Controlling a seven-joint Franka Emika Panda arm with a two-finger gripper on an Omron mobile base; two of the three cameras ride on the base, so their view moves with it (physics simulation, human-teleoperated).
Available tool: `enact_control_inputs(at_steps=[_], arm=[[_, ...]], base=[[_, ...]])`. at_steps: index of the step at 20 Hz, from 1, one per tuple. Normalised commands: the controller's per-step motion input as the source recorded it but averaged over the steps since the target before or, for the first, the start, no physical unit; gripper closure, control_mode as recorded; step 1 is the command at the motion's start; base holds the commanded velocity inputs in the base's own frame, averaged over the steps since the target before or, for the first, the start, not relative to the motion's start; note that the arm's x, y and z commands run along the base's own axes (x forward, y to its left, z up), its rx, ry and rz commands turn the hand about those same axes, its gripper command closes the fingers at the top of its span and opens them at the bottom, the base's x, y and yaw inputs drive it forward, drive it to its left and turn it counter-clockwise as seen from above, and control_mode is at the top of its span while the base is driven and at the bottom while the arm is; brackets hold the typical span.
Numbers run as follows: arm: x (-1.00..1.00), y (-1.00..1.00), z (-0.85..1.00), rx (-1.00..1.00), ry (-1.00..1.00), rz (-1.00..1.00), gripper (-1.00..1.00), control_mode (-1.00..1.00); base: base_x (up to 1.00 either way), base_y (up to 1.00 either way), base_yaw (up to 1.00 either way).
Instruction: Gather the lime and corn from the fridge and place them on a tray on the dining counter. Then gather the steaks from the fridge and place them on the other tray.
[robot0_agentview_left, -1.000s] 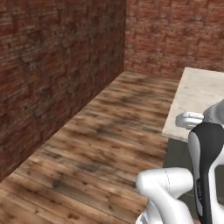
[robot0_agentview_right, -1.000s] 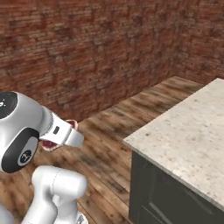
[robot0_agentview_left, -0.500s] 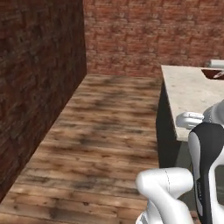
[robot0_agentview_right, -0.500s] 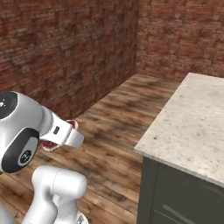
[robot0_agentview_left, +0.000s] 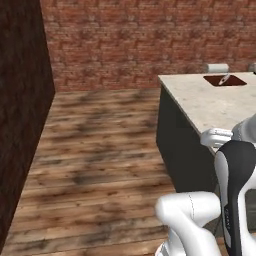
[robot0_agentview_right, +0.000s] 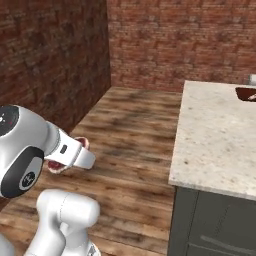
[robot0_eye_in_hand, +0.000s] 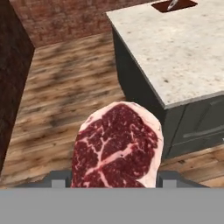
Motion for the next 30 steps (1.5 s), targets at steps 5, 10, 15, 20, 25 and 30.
enact_control_inputs(at_steps=[5,10,15,20,25,30], arm=[[0.00,0.00,0.00,0.00,0.00,0.00,1.00,1.00],[0.00,0.00,0.00,0.00,0.00,0.00,1.00,1.00],[0.00,0.00,0.00,0.00,0.00,0.00,1.00,1.00],[0.00,0.00,0.00,0.00,0.00,0.00,1.00,1.00],[0.00,0.00,0.00,0.00,0.00,0.00,1.00,1.00],[0.00,0.00,0.00,0.00,0.00,0.00,1.00,1.00]], base=[[0.71,0.62,-0.49],[0.72,0.63,-0.48],[0.71,0.64,-0.48],[0.71,0.66,-0.47],[0.72,0.70,-0.45],[0.71,0.73,-0.44]])
